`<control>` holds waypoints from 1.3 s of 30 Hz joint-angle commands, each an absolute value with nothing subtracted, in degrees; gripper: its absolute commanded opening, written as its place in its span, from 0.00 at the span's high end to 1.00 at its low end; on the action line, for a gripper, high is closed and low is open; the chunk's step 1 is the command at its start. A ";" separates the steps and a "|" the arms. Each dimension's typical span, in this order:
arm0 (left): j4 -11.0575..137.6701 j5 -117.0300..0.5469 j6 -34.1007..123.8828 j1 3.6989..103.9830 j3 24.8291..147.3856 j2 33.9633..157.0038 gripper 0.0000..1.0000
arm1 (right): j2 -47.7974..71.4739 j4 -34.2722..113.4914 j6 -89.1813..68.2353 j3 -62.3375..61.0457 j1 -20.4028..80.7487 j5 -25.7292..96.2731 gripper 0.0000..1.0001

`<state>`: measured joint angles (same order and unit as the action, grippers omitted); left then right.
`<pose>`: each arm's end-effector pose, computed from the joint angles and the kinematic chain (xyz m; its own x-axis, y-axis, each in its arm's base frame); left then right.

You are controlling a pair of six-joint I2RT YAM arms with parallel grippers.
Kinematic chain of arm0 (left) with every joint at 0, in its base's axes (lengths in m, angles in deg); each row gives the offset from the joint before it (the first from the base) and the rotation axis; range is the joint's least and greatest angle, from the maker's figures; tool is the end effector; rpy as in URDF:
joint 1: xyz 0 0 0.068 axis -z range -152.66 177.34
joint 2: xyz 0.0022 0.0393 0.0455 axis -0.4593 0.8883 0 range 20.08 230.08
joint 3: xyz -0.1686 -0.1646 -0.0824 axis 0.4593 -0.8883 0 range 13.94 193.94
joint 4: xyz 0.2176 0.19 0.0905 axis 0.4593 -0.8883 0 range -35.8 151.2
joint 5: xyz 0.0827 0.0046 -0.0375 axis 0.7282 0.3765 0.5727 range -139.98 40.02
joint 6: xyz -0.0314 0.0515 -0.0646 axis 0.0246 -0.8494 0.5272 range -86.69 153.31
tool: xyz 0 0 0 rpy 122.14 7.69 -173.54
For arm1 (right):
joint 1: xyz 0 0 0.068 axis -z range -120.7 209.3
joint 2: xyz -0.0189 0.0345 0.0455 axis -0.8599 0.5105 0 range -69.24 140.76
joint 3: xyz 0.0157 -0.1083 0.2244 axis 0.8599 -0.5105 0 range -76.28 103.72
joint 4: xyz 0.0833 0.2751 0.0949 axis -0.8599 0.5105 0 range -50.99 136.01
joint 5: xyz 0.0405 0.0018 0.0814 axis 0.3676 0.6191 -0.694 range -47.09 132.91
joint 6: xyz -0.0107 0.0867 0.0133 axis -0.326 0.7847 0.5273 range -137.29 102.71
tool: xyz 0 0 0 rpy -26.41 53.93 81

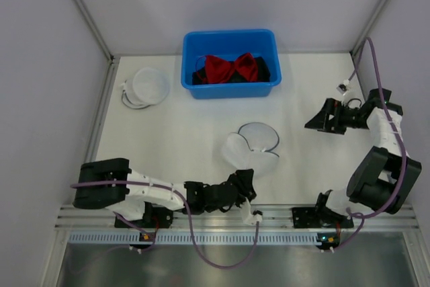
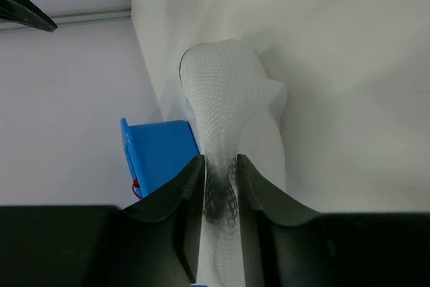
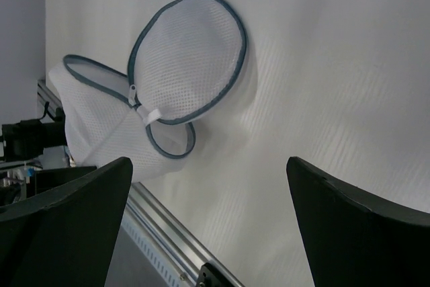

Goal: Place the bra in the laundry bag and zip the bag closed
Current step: Adjust the laundry bag at the center of the board.

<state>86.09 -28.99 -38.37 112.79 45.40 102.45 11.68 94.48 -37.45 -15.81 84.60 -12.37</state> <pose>0.0558 -0.3458 0.1005 0.8484 0.5123 -0.1332 0.3175 -0.2911 0.9025 0.3009 -0.0709 0.1906 -0.8447 0.1821 -0.5032 -0.2436 0.7064 0.6646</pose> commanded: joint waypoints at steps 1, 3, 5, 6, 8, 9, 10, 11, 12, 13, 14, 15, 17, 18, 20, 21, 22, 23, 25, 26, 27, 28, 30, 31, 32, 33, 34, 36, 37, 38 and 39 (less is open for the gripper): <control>90.73 -24.32 -33.40 115.66 45.32 101.38 0.66 | 11.27 93.60 -38.65 -15.99 81.28 -11.85 0.01; 88.64 -25.01 -31.39 117.51 45.05 97.96 0.47 | 11.35 91.58 -36.81 -16.16 78.12 -9.92 0.01; 85.30 -26.42 -28.84 118.83 46.19 94.19 0.35 | 11.96 89.56 -35.05 -16.42 75.57 -7.37 0.01; 80.50 -26.77 -25.78 119.27 48.28 93.30 0.32 | 12.32 87.81 -33.48 -16.51 72.95 -6.58 0.02; 75.73 -28.26 -22.69 120.24 50.49 91.37 0.28 | 13.98 86.31 -31.63 -16.43 69.34 -5.08 0.02; 71.09 -28.62 -18.85 120.24 52.07 89.88 0.27 | 14.69 84.82 -30.92 -16.43 68.45 -4.55 0.03; 68.52 -28.62 -16.81 120.15 55.13 89.43 0.27 | 16.43 83.94 -30.21 -16.17 67.48 -3.42 0.03; 66.50 -28.45 -14.70 120.15 56.99 89.16 0.27 | 17.41 83.40 -28.90 -15.99 66.69 -3.32 0.03; 62.91 -28.45 -10.94 119.81 58.40 88.55 0.27 | 18.64 82.35 -28.19 -15.29 65.64 -3.40 0.04; 61.57 -29.14 -8.72 118.32 61.37 88.28 0.27 | 21.26 82.08 -27.23 -14.76 64.93 -3.49 0.06; 59.20 -30.02 -6.35 116.83 62.88 88.11 0.27 | 22.68 81.99 -26.96 -14.15 64.92 -3.93 0.08; 57.18 -30.90 -2.15 115.25 64.29 88.02 0.27 | 24.00 81.99 -26.61 -13.10 64.14 -4.28 0.13; 54.27 -31.52 1.22 108.84 68.24 88.10 0.27 | 27.34 81.21 -25.47 -12.30 62.56 -4.29 0.19; 53.56 -31.78 4.10 106.64 69.65 88.19 0.27 | 28.05 80.85 -25.03 -12.12 62.12 -4.37 0.25; 51.45 -32.22 7.19 100.14 73.42 88.54 0.27 | 29.45 79.01 -23.62 -12.47 60.80 -3.32 0.28; 50.92 -32.57 10.34 98.29 74.31 88.46 0.27 | 29.81 78.40 -23.09 -12.56 59.31 -2.45 0.30; 49.70 -33.01 11.85 94.88 75.62 88.02 0.26 | 30.77 78.04 -22.31 -12.73 56.17 -1.13 0.33; 49.25 -33.54 13.00 93.19 75.99 87.58 0.26 | 31.47 78.39 -22.12 -12.56 55.27 -0.95 0.34; 48.99 -33.90 14.76 89.42 76.16 86.79 0.26 | 33.75 79.18 -21.60 -11.77 53.94 -0.86 0.37; 48.72 -34.07 15.03 88.26 76.25 86.00 0.26 | 34.46 79.53 -20.81 -11.68 53.16 -1.03 0.37; 48.72 -34.16 15.12 87.47 76.17 85.65 0.26 | 35.16 79.53 -20.28 -11.68 52.97 -1.12 0.38; 48.81 -33.99 14.77 86.24 76.25 85.21 0.25 | 36.48 79.79 -19.93 -11.85 52.80 -1.29 0.38; 48.72 -33.90 13.63 85.35 76.25 84.33 0.25 | 37.63 80.85 -19.66 -12.38 52.27 -0.95 0.39; 48.81 -33.46 13.54 84.74 76.25 84.06 0.25 | 38.24 80.94 -19.57 -12.64 52.09 0.01 0.39; 48.90 -33.72 13.62 84.30 76.25 83.89 0.25 | 38.42 81.03 -19.40 -13.00 52.01 0.28 0.39; 48.81 -33.81 13.80 83.25 76.25 83.36 0.25 | 38.60 81.55 -19.48 -13.43 52.09 1.16 0.38; 48.81 -33.81 13.89 82.89 76.17 83.27 0.25 | 38.69 81.90 -19.48 -13.53 52.01 1.60 0.38; 48.81 -34.16 14.06 82.10 75.82 82.66 0.25 | 38.86 82.87 -20.27 -13.96 52.00 1.87 0.38; 48.81 -34.25 14.06 81.49 75.47 82.48 0.25 | 39.30 83.48 -20.36 -14.23 52.18 0.13 0.38; 48.72 -34.51 13.98 81.31 75.37 82.48 0.25 | 39.65 83.57 -20.45 -14.49 52.18 -1.37 0.38; 48.81 -34.69 14.15 81.05 75.37 82.48 0.25 | 40.18 83.57 -20.28 -14.84 52.27 -3.12 0.42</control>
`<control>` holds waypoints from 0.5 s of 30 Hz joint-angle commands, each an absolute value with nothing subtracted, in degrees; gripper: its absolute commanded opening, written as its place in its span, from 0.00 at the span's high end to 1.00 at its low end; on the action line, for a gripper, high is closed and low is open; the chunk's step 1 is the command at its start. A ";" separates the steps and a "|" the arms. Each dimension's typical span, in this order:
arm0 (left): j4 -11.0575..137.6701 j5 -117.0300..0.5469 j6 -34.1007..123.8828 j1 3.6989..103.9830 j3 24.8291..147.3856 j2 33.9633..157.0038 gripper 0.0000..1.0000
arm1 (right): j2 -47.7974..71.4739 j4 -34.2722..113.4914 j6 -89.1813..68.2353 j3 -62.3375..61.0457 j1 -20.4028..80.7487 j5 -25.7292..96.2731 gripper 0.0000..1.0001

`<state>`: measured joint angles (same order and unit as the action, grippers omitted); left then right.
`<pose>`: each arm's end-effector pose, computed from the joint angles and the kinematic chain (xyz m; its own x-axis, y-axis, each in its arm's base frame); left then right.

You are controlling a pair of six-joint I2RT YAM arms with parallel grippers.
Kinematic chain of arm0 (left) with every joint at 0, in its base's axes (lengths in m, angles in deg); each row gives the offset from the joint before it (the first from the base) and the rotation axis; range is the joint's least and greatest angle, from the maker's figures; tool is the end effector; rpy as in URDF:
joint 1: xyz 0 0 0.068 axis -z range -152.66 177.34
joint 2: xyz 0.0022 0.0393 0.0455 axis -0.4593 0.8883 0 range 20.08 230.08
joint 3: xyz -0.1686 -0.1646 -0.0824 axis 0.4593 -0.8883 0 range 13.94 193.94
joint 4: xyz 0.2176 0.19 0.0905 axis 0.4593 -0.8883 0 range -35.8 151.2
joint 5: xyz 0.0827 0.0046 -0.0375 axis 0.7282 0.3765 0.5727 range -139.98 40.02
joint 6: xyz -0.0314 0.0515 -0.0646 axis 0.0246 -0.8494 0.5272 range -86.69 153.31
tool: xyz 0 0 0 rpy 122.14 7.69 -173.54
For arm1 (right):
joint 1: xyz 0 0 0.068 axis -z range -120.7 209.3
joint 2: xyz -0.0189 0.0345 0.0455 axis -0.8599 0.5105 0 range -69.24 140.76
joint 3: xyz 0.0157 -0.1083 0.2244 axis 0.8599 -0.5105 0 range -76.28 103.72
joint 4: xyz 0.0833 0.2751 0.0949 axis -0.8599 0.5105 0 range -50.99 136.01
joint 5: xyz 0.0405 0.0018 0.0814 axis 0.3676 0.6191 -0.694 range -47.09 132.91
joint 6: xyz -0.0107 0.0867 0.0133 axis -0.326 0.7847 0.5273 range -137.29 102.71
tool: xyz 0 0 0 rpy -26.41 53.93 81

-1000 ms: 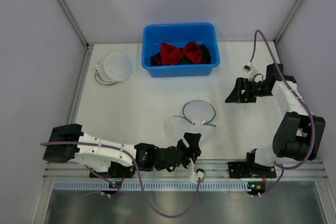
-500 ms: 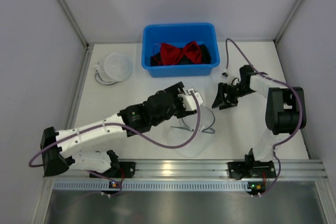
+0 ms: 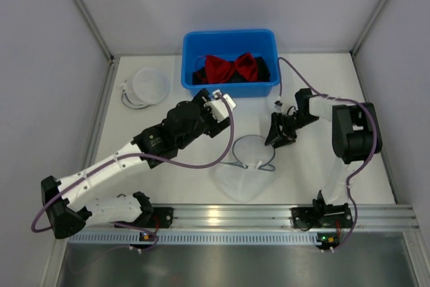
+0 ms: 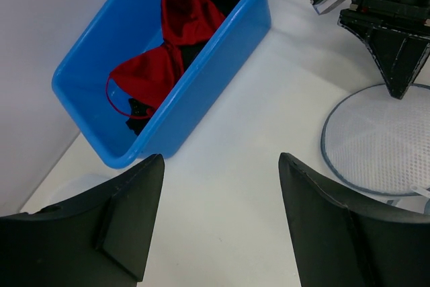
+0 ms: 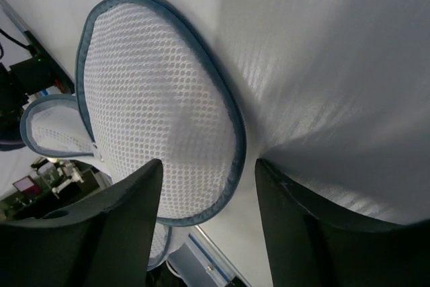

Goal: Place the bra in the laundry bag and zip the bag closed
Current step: Adjust the laundry bag at the center of the board.

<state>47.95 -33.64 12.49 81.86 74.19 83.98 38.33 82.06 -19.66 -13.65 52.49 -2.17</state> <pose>0.2208 -0.2715 0.3270 0.0646 0.4972 -0.8652 0.6444 0.6413 0.4166 0.3346 0.0960 0.0515 -0.9870 -0.1473 -0.0644 -0.1495 0.6926 0.7057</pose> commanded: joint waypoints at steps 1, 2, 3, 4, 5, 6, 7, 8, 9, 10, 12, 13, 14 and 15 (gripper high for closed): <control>48.81 -34.86 14.33 80.43 75.37 82.57 0.25 | 41.66 83.66 -20.36 -14.76 52.27 -5.93 0.45; 48.81 -35.04 14.85 80.17 75.63 82.83 0.25 | 42.46 83.84 -20.54 -14.41 52.09 -7.09 0.49; 48.90 -35.47 15.03 79.82 75.72 83.01 0.25 | 43.16 84.27 -20.63 -13.53 52.09 -7.53 0.58; 48.90 -35.48 15.12 79.29 75.90 83.09 0.25 | 44.04 84.71 -20.80 -13.18 52.27 -8.84 0.62; 48.90 -35.39 15.12 79.20 75.99 83.18 0.25 | 44.14 84.72 -20.98 -13.00 52.36 -10.16 0.67; 48.90 -35.22 14.94 79.02 75.90 83.10 0.25 | 44.05 84.54 -20.89 -13.00 52.62 -11.48 0.77; 48.81 -35.13 14.86 78.76 75.90 83.01 0.25 | 43.18 84.63 -21.07 -12.91 52.97 -13.58 0.83; 48.81 -35.13 15.46 78.58 75.73 82.92 0.25 | 42.47 84.63 -21.15 -12.91 53.67 -14.91 1.00; 48.81 -35.21 15.64 77.80 75.55 82.83 0.25 | 41.68 84.63 -21.07 -12.82 54.37 -15.88 1.00; 48.81 -35.21 15.99 77.53 75.46 82.83 0.25 | 39.59 84.46 -20.89 -12.74 56.03 -17.89 1.00; 48.81 -35.56 17.40 76.22 75.20 82.83 0.25 | 35.55 82.27 -19.49 -13.08 58.50 -19.74 1.00; 48.90 -35.65 17.75 75.86 75.20 82.92 0.25 | 34.13 81.39 -18.09 -13.17 60.60 -20.01 1.00; 48.81 -35.74 18.19 75.42 75.29 83.27 0.25 | 32.81 80.51 -17.82 -12.74 63.92 -20.02 1.00; 48.81 -35.83 18.19 74.81 75.37 83.27 0.25 | 31.58 80.24 -17.73 -12.21 65.44 -19.93 1.00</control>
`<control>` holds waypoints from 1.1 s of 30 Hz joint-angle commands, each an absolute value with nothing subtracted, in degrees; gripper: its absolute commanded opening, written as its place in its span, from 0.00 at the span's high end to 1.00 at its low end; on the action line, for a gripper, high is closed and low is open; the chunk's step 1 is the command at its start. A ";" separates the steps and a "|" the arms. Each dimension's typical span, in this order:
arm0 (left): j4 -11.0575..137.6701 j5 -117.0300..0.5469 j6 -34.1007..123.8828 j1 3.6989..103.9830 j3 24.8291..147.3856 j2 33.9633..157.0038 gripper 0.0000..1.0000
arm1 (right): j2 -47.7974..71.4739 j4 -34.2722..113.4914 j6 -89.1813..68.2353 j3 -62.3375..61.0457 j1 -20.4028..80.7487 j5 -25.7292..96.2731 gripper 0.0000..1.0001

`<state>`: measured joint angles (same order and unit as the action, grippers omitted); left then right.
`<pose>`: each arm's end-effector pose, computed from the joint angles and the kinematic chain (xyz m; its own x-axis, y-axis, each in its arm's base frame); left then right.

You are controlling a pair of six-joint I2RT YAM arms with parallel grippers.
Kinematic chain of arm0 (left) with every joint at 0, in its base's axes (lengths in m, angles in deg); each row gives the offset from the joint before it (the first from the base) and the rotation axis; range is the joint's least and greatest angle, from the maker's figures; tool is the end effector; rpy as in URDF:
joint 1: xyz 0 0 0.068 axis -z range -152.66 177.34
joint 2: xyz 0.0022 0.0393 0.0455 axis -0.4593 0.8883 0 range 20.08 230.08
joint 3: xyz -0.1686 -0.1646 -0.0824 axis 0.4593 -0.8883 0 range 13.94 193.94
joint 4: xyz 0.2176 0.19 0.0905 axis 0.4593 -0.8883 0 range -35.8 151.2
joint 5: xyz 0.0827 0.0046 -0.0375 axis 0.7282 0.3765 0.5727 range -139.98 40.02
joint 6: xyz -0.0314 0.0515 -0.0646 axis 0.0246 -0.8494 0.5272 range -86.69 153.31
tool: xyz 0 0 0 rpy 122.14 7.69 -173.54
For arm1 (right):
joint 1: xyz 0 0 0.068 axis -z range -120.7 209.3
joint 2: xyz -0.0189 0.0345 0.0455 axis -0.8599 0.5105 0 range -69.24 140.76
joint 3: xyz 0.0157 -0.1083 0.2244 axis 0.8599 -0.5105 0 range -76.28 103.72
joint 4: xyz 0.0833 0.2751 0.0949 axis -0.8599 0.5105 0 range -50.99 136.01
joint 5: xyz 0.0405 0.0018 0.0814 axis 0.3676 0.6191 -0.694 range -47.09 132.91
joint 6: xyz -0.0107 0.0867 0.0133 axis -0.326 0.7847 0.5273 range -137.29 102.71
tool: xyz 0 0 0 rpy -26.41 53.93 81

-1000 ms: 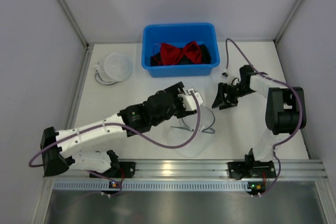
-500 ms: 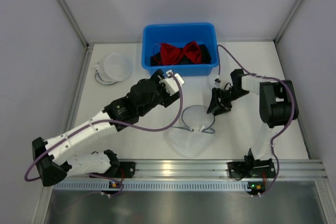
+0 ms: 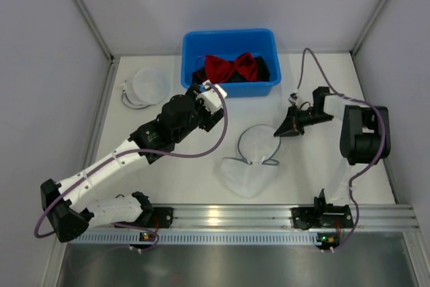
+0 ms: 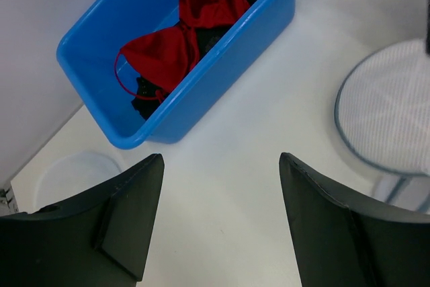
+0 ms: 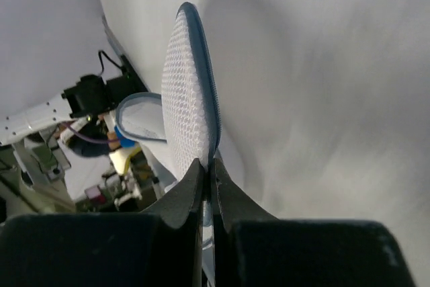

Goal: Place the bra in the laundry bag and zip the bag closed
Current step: Adjust the laundry bag at the center of the board.

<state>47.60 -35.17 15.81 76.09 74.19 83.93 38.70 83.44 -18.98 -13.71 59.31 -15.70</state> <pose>0.2455 -0.2494 0.3263 -0.0157 0.4590 -0.8883 0.5983 0.7161 0.3594 0.3397 0.0670 0.0637 -0.9995 -0.0152 -0.0288 -0.0325 0.5205 0.8532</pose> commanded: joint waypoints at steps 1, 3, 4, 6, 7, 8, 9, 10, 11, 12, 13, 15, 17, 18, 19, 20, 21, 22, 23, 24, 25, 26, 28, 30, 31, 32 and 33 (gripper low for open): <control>48.81 -35.66 18.28 74.63 75.46 83.53 0.25 | 29.57 80.23 -18.16 -11.69 68.58 -19.67 1.00; 48.81 -35.57 18.37 74.19 75.72 84.23 0.25 | 27.80 80.67 -19.13 -9.49 71.59 -18.79 1.00; 48.90 -35.48 18.28 73.84 76.16 84.59 0.24 | 26.31 81.20 -21.22 -8.53 73.08 -16.96 1.00; 48.90 -34.69 18.46 73.31 76.69 85.46 0.24 | 24.81 81.64 -23.43 -5.81 76.78 -14.75 1.00; 48.81 -34.60 18.37 73.13 77.21 85.73 0.24 | 23.41 81.38 -24.92 -5.10 79.05 -12.39 1.00; 48.81 -33.99 18.63 72.87 77.48 86.08 0.24 | 22.79 81.20 -25.80 -3.35 80.21 -11.33 1.00; 48.81 -33.81 18.81 72.43 77.74 86.26 0.24 | 22.43 81.46 -26.86 -2.37 81.09 -10.18 1.00; 48.81 -33.81 19.24 72.17 78.09 86.69 0.24 | 21.73 82.16 -29.30 -1.32 82.66 -8.43 1.00; 48.81 -33.72 19.42 71.82 78.27 86.87 0.24 | 21.46 83.13 -30.81 -0.18 83.37 -7.72 1.00; 48.81 -33.55 19.60 71.47 78.27 86.96 0.23 | 20.94 83.92 -32.56 1.92 83.73 -7.10 1.00; 48.81 -33.63 19.86 71.29 78.36 87.05 0.23 | 20.59 86.19 -36.67 2.90 83.91 -6.92 1.00; 48.64 -33.63 20.57 70.94 78.54 87.22 0.23 | 18.92 86.82 -39.34 4.14 83.65 -5.79 1.00; 48.37 -33.46 21.79 70.67 78.80 87.58 0.23 | 17.69 87.70 -41.98 4.31 82.42 -4.82 1.00; 48.11 -33.37 22.23 70.24 79.32 87.84 0.22 | 16.20 88.05 -42.59 4.05 81.81 -4.03 1.00; 47.85 -33.28 22.85 70.06 79.59 88.10 0.22 | 15.32 88.14 -43.38 3.70 81.10 -3.50 1.00; 47.58 -33.28 23.90 69.71 80.03 88.19 0.22 | 14.26 88.06 -43.57 3.09 79.36 -2.97 1.00; 47.14 -33.37 24.60 68.83 80.55 88.63 0.22 | 13.21 87.10 -43.57 1.43 78.29 -2.62 1.00; 46.62 -33.80 25.31 68.22 80.82 88.81 0.22 | 10.85 86.74 -43.48 0.46 77.15 -1.83 1.00; 46.26 -34.50 27.14 67.60 81.17 88.98 0.23 | 9.43 86.13 -43.13 -0.51 74.18 -1.48 1.00; 44.70 -35.64 28.29 66.29 81.61 89.33 0.23 | 8.11 84.30 -42.69 -2.78 72.50 0.36 1.00; 44.16 -38.26 31.00 65.49 82.05 89.34 0.23 | 5.58 82.97 -40.95 -3.93 70.48 1.77 1.00; 43.63 -39.77 32.33 64.62 82.14 89.34 0.23 | 4.25 81.57 -40.06 -6.47 66.20 3.00 1.00; 42.92 -42.93 36.53 62.68 82.05 89.25 0.23 | 1.52 78.05 -37.69 -8.59 61.78 6.51 1.00; 42.40 -47.77 40.06 61.45 81.79 89.33 0.23 | 0.72 75.16 -35.32 -11.50 53.10 10.54 1.00; 42.22 -49.18 41.30 61.36 81.62 89.42 0.23 | 0.81 74.53 -34.78 -12.29 51.41 11.79 1.00; 42.31 -51.97 42.61 61.09 81.35 89.42 0.23 | 0.98 74.00 -34.34 -13.95 49.39 12.93 1.00; 42.13 -53.57 44.11 60.83 80.83 89.34 0.23 | 1.33 73.56 -33.73 -14.66 47.72 14.33 1.00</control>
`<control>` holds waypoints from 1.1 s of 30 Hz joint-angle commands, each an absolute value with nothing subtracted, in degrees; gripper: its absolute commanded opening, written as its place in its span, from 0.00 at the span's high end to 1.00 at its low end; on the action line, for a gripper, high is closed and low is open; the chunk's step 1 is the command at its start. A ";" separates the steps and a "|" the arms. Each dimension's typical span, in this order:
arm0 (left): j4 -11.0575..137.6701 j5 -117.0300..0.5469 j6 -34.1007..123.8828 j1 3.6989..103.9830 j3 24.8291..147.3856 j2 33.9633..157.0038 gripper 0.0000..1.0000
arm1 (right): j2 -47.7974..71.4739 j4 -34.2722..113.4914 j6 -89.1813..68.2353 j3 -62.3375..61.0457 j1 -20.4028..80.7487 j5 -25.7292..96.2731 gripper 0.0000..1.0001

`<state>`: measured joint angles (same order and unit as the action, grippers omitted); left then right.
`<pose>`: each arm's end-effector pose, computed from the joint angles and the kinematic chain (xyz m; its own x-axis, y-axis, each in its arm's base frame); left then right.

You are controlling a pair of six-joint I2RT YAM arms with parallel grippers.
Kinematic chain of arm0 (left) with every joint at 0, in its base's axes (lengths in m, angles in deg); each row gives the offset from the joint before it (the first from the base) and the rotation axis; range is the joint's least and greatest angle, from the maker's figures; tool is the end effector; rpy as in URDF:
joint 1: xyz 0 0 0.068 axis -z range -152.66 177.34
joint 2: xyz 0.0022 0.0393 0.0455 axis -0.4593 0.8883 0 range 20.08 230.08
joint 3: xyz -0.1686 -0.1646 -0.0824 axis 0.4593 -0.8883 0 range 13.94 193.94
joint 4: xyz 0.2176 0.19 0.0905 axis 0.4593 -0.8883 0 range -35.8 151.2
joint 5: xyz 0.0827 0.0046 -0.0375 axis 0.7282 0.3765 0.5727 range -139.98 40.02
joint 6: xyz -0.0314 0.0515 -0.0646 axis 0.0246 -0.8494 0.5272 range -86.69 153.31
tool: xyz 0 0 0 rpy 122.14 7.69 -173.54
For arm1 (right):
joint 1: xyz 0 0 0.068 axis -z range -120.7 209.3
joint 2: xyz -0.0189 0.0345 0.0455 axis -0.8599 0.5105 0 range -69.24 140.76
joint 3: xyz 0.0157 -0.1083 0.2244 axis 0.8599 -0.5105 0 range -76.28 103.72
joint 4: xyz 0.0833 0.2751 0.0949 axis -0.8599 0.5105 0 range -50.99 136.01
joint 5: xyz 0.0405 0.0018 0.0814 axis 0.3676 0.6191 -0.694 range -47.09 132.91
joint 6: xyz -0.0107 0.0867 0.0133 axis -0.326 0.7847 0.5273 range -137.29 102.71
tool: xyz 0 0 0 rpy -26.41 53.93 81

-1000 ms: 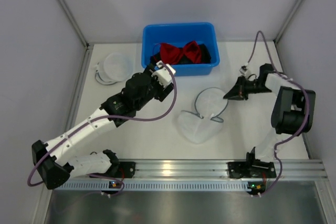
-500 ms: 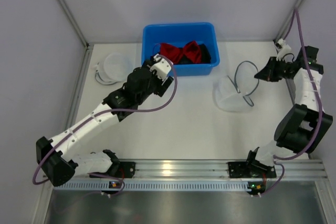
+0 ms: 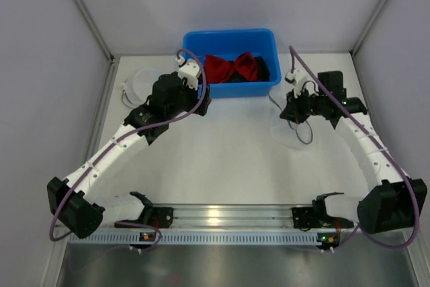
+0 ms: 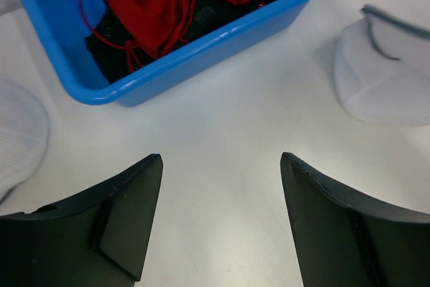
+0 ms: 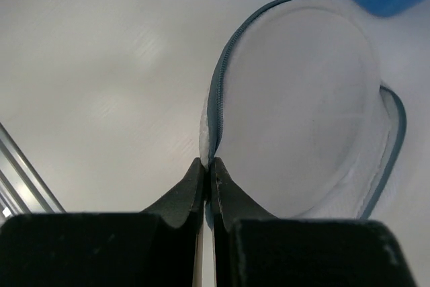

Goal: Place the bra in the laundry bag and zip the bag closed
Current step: Adjust the laundry bag at the center of the board.

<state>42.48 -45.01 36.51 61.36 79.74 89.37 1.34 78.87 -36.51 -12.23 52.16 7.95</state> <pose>0.3088 -0.2001 0.3227 -0.3402 0.1626 -0.9262 0.4727 0.8810 -0.0189 0.3210 0.0856 0.2664 -0.5156 -0.3365 -0.7879 -0.7031 0.6917 0.1647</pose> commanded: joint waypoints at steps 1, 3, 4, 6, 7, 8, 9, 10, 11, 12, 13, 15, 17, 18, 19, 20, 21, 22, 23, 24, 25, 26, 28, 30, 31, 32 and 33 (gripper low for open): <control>41.96 -54.98 47.08 60.65 79.17 89.34 0.23 | 1.51 72.51 -33.29 -15.36 44.30 14.87 1.00; 42.04 -59.37 49.91 60.04 77.23 88.98 0.23 | 1.77 71.63 -32.58 -17.74 41.03 15.23 0.76; 42.04 -60.86 52.18 59.86 76.35 88.90 0.22 | 1.69 70.93 -32.41 -18.27 38.06 14.88 0.64; 43.00 -65.09 54.13 59.86 73.36 88.89 0.20 | 1.34 70.48 -30.84 -18.98 36.10 13.13 0.34; 43.71 -66.40 56.40 59.77 72.40 88.90 0.20 | 0.99 70.39 -30.04 -18.71 35.84 12.86 0.30; 45.19 -67.37 57.64 59.77 70.12 89.16 0.20 | 0.81 71.17 -29.77 -17.15 36.09 13.03 0.28; 46.34 -69.99 58.70 59.77 69.14 89.42 0.20 | 0.20 71.53 -29.07 -16.17 36.44 12.86 0.28; 47.48 -71.15 60.45 59.77 68.09 89.60 0.20 | -0.16 71.79 -28.54 -14.42 38.45 11.98 0.26; 49.93 -72.12 61.34 59.77 67.38 90.38 0.20 | -0.60 71.45 -27.84 -13.62 40.47 10.67 0.24; 51.26 -72.74 62.22 59.86 65.98 90.91 0.20 | -1.12 71.10 -26.01 -13.09 42.67 8.22 0.24; 52.31 -72.92 63.71 59.95 65.62 91.79 0.20 | -1.13 70.92 -25.21 -11.96 47.73 7.07 0.23; 55.56 -73.53 65.12 60.04 65.88 95.21 0.20 | 0.35 71.00 -24.41 -11.33 52.86 6.26 0.24; 57.15 -73.80 65.66 61.17 67.02 97.85 0.20 | 3.94 71.88 -25.37 -10.80 58.23 7.75 0.27; 57.77 -73.36 64.18 62.14 67.72 100.64 0.21 | 5.54 73.28 -26.33 -10.71 58.94 8.97 0.29; 58.38 -72.23 63.38 63.10 69.12 101.80 0.22 | 7.03 73.90 -26.69 -10.28 61.99 9.16 0.32; 59.09 -71.96 62.59 65.11 69.74 103.29 0.23 | 8.61 74.52 -26.87 -10.27 62.81 8.99 0.40; 59.79 -71.69 62.14 65.92 70.53 104.61 0.28 | 11.15 74.52 -26.26 -10.45 63.42 7.77 0.43; 59.80 -71.60 61.01 66.53 72.98 108.28 0.30 | 12.31 74.26 -25.82 -10.71 64.39 7.58 0.46; 59.71 -71.43 60.56 67.41 74.22 110.23 0.34 | 14.58 74.00 -25.29 -10.97 64.48 7.75 0.48; 58.84 -70.99 60.30 67.59 75.97 112.25 0.38 | 15.56 73.65 -24.85 -11.06 64.49 7.93 0.48; 57.26 -70.55 60.12 67.60 78.43 116.36 0.45 | 16.62 73.12 -24.50 -11.15 64.49 8.28 0.48; 56.38 -69.33 59.77 67.60 79.75 117.97 0.50 | 18.71 73.20 -24.41 -11.15 64.49 8.72 0.47; 55.23 -68.79 58.80 67.60 80.73 121.66 0.56 | 20.57 74.25 -24.84 -10.89 64.40 9.25 0.45; 55.14 -68.27 57.84 67.60 80.65 123.08 0.57 | 22.77 74.52 -26.16 -11.24 64.40 10.74 0.42; 55.14 -67.74 57.48 67.60 80.47 123.52 0.57 | 23.30 74.35 -26.43 -11.94 64.40 11.62 0.42; 55.14 -67.21 57.22 67.60 80.65 124.74 0.58 | 24.52 73.48 -27.04 -12.29 64.40 13.28 0.43; 55.14 -66.77 57.39 67.51 81.08 125.36 0.59 | 25.32 73.03 -27.22 -12.64 64.40 14.25 0.45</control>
<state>53.89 -68.57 58.96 67.79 79.28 124.41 24.05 74.19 -25.58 -12.01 64.32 11.30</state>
